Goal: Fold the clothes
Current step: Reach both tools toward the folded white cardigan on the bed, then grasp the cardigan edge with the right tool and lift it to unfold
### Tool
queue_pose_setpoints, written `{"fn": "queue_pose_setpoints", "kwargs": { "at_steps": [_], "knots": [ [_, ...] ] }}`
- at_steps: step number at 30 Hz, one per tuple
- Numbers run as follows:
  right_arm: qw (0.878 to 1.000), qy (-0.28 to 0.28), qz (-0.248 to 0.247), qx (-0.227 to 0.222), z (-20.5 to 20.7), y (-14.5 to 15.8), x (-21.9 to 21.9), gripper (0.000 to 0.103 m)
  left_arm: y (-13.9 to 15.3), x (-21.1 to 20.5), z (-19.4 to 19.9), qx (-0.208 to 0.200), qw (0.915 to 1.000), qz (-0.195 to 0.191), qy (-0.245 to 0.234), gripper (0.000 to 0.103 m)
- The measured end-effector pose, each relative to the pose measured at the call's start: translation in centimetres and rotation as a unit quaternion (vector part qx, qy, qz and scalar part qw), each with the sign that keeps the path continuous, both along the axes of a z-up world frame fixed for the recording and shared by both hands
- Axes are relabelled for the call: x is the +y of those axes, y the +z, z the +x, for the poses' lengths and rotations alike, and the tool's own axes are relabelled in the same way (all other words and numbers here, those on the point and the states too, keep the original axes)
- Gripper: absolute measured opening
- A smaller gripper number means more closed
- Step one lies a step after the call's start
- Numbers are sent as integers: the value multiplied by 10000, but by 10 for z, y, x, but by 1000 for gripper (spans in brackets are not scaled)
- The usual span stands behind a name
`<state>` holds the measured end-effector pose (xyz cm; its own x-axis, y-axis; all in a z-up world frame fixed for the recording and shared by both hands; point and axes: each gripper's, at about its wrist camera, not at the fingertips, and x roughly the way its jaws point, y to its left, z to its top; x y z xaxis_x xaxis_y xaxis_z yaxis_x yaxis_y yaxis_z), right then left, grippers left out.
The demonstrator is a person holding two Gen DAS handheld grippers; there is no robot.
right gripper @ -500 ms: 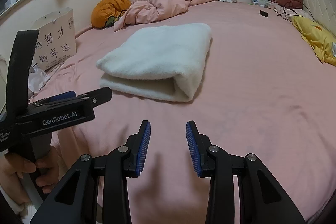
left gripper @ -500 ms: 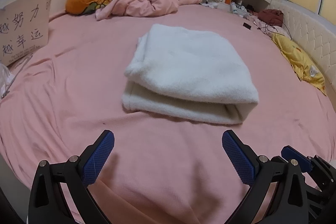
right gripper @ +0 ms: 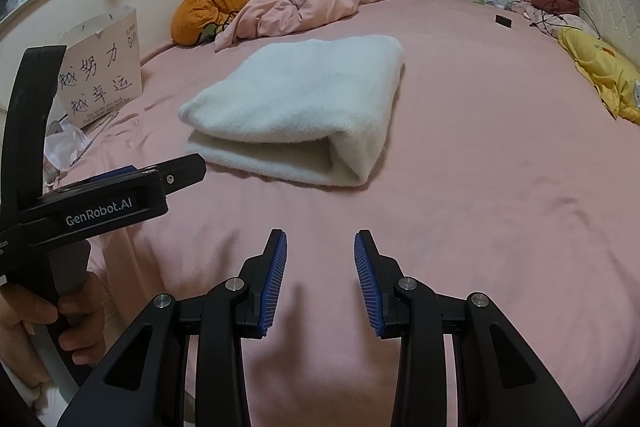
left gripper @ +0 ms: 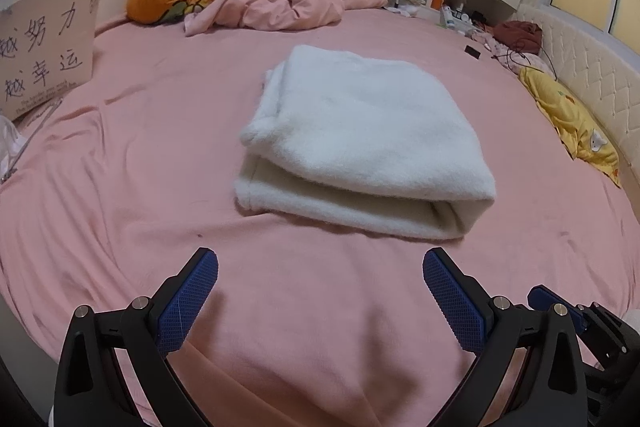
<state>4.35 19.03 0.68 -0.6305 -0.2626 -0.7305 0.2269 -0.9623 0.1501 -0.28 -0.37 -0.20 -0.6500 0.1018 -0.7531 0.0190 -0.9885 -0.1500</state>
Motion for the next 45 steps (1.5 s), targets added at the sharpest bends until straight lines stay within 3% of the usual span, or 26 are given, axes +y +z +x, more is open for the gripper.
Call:
{"fn": "queue_pose_setpoints", "kwargs": {
  "at_steps": [9,12,15,18,20,21,23,25,28,29,30,31,32,33,35,38,43,45],
  "knots": [
    [9999,82,130,61,-6,3,-8,37,-1,-9,-4,-2,9999,105,71,103],
    [9976,496,413,255,-16,12,-24,37,10,-35,2,314,9970,569,414,103],
    [9913,972,763,458,-32,19,-51,37,13,-92,14,624,9766,1294,1600,103],
    [9791,1491,1217,664,-54,20,-87,37,6,-138,28,655,9432,1597,2839,103],
    [9663,1874,1614,708,-73,13,-119,44,5,-153,38,883,9260,1779,3212,103],
    [9588,2063,1811,730,-83,10,-135,48,5,-156,40,934,9224,1780,3299,103],
    [9502,2263,1996,772,-93,3,-159,58,5,-155,38,974,9226,1711,3318,103],
    [9390,2340,2264,1111,-98,0,-184,61,5,-153,31,986,9263,1648,3242,103],
    [9294,2328,2624,1145,-120,-18,-212,75,2,-151,25,954,9323,1563,3120,103],
    [9288,2298,2731,994,-130,-24,-216,74,1,-150,23,925,9337,1560,3088,103],
    [9375,2231,2534,844,-140,-26,-210,69,1,-150,20,891,9349,1560,3061,103],
    [9455,2163,2335,693,-150,-28,-204,45,0,-151,19,870,9350,1587,3048,103],
    [9600,2005,1871,561,-159,-21,-189,32,-1,-152,19,853,9348,1623,3041,103],
    [9710,1866,1443,402,-167,-13,-176,30,-2,-153,18,836,9346,1659,3034,103],
    [9814,1683,884,281,-173,1,-151,25,-3,-154,18,826,9336,1694,3046,103],
    [9881,1464,272,374,-173,29,-115,25,-5,-151,17,767,9353,1710,3003,103],
    [9870,925,-1311,92,-185,66,-22,25,-5,-145,14,718,9405,1564,2929,103],
    [9863,842,-1421,34,-189,73,2,25,-6,-143,12,641,9423,1536,2906,103]
  ]
}}
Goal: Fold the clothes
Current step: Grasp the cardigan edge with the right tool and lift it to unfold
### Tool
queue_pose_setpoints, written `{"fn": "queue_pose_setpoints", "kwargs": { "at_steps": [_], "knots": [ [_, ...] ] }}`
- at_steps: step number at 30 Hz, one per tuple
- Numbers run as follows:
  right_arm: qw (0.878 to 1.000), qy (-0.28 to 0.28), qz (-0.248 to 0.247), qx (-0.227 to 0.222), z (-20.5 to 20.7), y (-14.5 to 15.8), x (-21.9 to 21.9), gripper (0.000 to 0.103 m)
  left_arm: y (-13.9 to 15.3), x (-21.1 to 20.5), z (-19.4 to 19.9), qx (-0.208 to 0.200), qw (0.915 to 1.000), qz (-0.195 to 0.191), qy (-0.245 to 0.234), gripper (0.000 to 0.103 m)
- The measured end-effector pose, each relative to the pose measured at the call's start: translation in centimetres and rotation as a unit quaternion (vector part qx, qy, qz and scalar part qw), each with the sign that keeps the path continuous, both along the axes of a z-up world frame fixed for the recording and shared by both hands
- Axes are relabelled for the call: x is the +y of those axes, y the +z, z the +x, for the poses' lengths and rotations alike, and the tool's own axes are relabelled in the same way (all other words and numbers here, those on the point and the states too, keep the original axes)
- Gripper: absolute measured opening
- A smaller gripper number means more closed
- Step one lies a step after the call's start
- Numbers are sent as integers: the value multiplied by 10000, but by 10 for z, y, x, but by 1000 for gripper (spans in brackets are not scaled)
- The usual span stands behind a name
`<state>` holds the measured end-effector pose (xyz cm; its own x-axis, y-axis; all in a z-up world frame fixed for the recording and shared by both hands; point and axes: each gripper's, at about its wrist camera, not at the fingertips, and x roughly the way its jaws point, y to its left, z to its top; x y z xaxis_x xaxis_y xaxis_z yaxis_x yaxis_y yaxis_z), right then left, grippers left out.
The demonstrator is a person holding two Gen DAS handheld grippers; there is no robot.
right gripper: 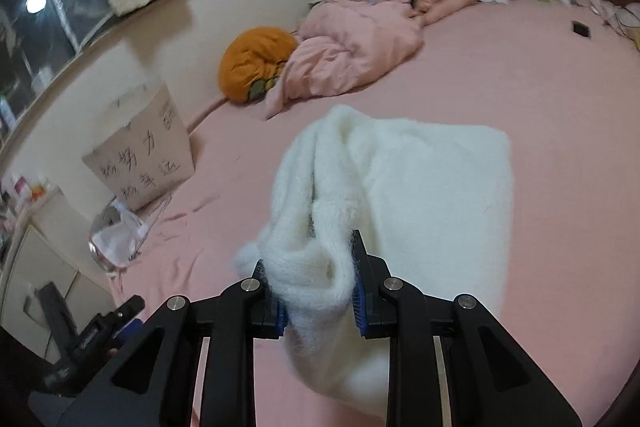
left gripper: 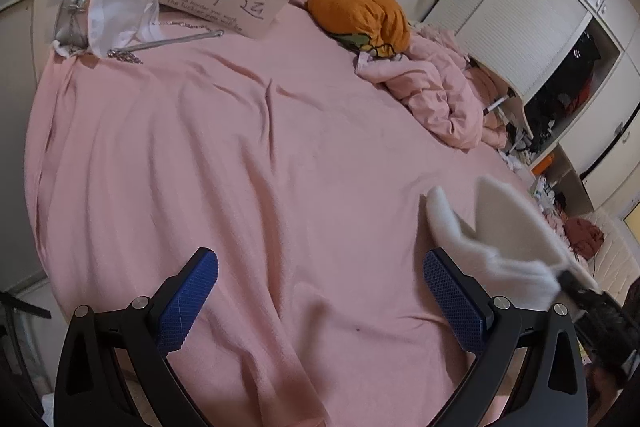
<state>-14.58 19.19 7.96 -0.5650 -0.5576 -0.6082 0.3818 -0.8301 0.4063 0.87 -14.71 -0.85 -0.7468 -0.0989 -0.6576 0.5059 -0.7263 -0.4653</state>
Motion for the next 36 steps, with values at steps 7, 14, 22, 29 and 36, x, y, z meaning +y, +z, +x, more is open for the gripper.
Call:
{"fn": "queue_pose_setpoints", "kwargs": {
  "at_steps": [7,14,22,29,36],
  "knots": [
    [9949,-620,-792,-22,8,-2,61,21,3,17,-4,-211,9988,-417,-154,103],
    [9622,-2399,-1280,-128,42,-22,203,20,-1,31,-12,-472,9957,-694,-398,103],
    [9146,-3869,-757,-900,114,-124,292,18,0,56,-21,-730,9868,-1231,-762,103],
    [8640,-4911,1061,-337,119,-76,293,34,5,92,-39,-852,9708,-1770,-1379,103],
    [9693,-2393,539,-158,59,-72,235,39,2,217,-119,-701,9277,-1966,-3095,103]
  ]
}}
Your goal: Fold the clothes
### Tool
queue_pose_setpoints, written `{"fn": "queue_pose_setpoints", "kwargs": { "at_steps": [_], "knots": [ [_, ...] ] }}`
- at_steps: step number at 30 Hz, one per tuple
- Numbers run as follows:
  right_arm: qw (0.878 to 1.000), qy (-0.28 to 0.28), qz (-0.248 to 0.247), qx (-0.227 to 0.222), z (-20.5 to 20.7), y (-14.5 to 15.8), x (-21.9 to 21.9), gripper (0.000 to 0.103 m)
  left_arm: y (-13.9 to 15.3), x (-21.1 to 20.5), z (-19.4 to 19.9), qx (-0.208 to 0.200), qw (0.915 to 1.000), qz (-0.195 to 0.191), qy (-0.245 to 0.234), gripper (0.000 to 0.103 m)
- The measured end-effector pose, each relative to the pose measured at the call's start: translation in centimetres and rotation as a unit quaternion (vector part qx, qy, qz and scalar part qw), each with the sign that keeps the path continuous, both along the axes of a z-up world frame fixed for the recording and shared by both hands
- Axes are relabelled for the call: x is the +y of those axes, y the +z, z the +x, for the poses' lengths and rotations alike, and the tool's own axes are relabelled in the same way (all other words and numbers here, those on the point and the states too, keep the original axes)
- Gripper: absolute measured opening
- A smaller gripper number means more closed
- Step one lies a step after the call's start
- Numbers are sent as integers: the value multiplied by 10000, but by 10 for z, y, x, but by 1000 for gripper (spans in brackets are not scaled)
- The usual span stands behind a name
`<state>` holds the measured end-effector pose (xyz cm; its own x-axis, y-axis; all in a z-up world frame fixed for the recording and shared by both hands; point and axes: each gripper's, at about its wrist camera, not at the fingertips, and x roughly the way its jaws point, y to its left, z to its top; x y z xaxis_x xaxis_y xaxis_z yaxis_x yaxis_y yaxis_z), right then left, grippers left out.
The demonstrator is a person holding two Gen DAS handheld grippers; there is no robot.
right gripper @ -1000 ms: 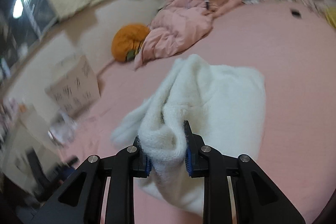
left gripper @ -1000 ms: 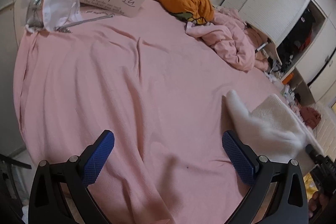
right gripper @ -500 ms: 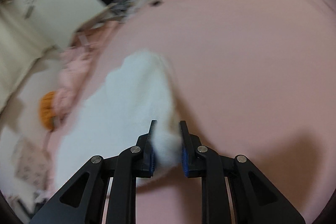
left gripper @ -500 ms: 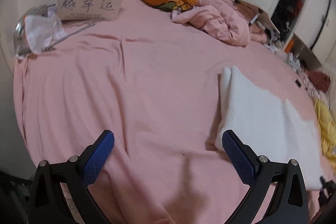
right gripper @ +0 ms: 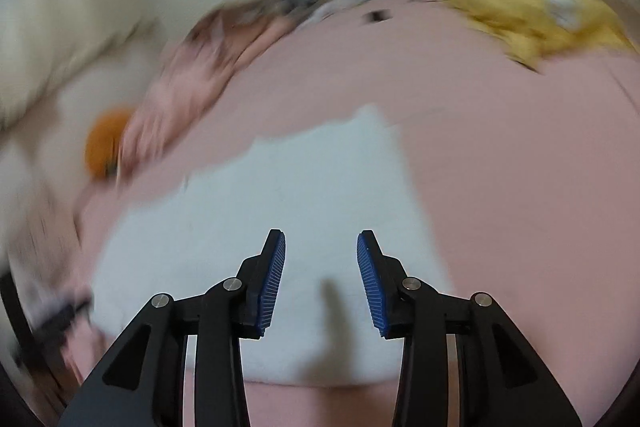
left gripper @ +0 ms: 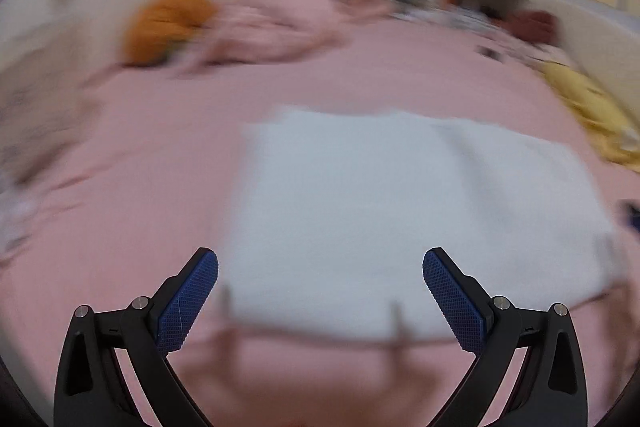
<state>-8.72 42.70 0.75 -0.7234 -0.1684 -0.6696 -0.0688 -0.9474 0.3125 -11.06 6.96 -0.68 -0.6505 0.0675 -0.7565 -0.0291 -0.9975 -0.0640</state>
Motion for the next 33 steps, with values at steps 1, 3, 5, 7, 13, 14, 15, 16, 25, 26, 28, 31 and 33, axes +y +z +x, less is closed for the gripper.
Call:
{"fn": "queue_pose_setpoints", "kwargs": {
  "at_steps": [1,3,5,7,13,14,15,16,25,26,28,31,33],
  "knots": [
    [9993,149,335,-83,-6,-8,-11,40,-8,12,-12,-157,9998,98,-71,103],
    [9964,178,718,-413,-14,-36,-14,41,-33,26,-28,-461,9989,-44,24,103],
    [9966,195,695,-385,-11,-48,-6,41,-55,36,-29,-500,9982,-328,92,103],
    [9976,260,434,-482,-13,-43,6,41,-58,40,-19,-199,9987,-475,-44,103],
    [9981,372,-355,335,-37,12,65,61,-7,-14,-52,94,9998,-135,-65,103],
    [9983,376,-274,336,-54,17,76,80,3,-26,-61,208,9997,-92,-21,103],
    [9988,357,-148,291,-72,18,84,81,7,-40,-81,138,9999,-84,40,103],
    [9991,338,-20,246,-89,20,92,81,8,-54,-104,8,9999,-87,108,103],
    [9942,657,199,-833,-193,-19,110,81,-32,-83,-216,-799,9961,365,-111,100],
    [9927,716,218,-950,-203,-23,105,79,-40,-78,-221,-986,9943,350,-215,75],
    [9894,973,281,-1038,-202,-26,95,14,-47,-66,-223,-1174,9914,306,-494,23],
    [9896,1120,395,-817,-188,-16,85,11,-26,-53,-205,-723,9955,-20,-618,12],
    [9918,1074,387,-580,-175,1,87,11,-6,-54,-189,-476,9969,105,-615,12]
  ]
}}
